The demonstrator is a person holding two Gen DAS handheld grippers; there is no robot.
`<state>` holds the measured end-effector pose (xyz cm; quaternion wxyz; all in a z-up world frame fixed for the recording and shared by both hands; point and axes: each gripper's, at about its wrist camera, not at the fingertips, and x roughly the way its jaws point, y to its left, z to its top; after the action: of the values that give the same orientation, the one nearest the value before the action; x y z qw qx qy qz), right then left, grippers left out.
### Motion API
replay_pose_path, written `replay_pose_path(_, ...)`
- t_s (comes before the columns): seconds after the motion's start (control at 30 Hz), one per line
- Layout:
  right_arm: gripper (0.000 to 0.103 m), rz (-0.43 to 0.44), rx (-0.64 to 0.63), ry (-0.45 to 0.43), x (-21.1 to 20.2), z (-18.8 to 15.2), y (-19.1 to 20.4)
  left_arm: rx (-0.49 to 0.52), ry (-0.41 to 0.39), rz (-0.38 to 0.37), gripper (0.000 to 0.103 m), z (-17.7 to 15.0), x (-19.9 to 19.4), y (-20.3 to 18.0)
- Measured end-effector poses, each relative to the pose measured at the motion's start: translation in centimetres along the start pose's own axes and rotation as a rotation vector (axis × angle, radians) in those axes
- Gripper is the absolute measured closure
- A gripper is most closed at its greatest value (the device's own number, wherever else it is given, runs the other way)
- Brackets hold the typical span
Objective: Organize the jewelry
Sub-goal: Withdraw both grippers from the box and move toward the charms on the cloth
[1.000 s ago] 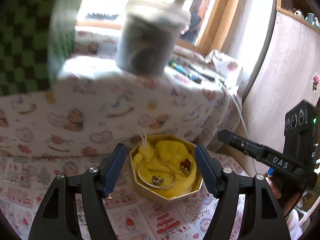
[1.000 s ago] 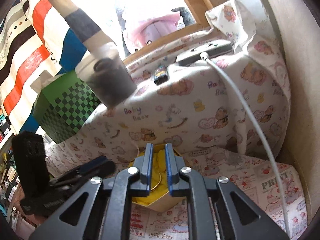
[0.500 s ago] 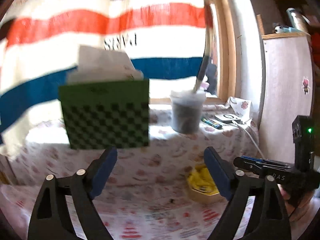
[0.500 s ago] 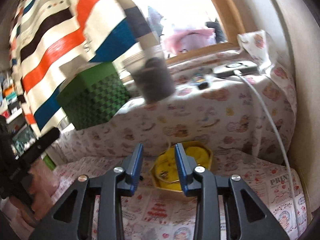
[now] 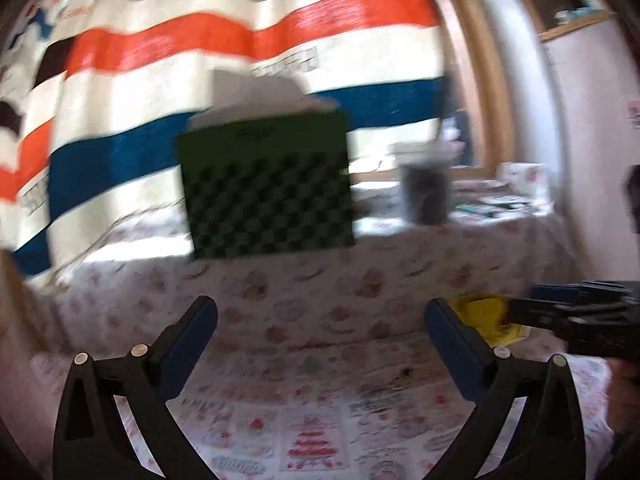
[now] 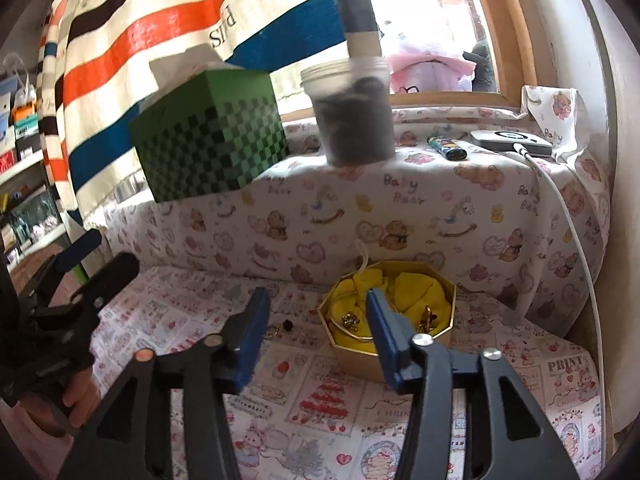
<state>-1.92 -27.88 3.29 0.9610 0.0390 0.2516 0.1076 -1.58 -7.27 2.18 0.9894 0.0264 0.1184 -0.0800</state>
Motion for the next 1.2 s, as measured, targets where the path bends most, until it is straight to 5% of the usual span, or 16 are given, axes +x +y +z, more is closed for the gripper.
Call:
replay_pose_path(0.2,0.047,-0.009,0.004,0.021,0.5,-0.4,-0.1,-0.04,0.094,-0.026,0.0,-0.5,1.6,0.9)
replay_pose_path(0.37,0.028,-0.043,0.027,0.016,0.7,-0.5,-0.5,0.022,0.082,-0.034,0.001,-0.8,1.9,0.4)
replay_pose_path(0.43,0.013,-0.081,0.021,-0.005,0.5,-0.4,-0.5,0.072,0.075,-0.034,0.001,-0.8,1.9,0.0)
replay_pose_path(0.63,0.0,-0.156,0.016,-0.103,-0.7,-0.2,-0.3,0.015,0.043,0.044,0.001,-0.2,1.4,1.2)
replay_pose_path(0.77,0.0,-0.261,-0.005,-0.164,-1.2,-0.1,0.0,0.06,0.012,0.179,0.001,0.0,1.4,1.4)
replay_pose_path(0.93,0.0,-0.244,-0.015,-0.147,-0.7,0.1,-0.4,0.014,0.082,0.096,0.001,0.5,2.3,2.5)
replay_pose_path(1.07,0.0,-0.123,0.01,-0.031,0.9,0.1,-1.6,0.009,0.171,0.008,0.001,0.2,3.9,2.8)
replay_pose_path(1.2,0.0,-0.135,0.065,-0.011,1.1,-0.1,-3.0,-0.011,0.269,-0.057,0.001,0.0,5.5,2.5)
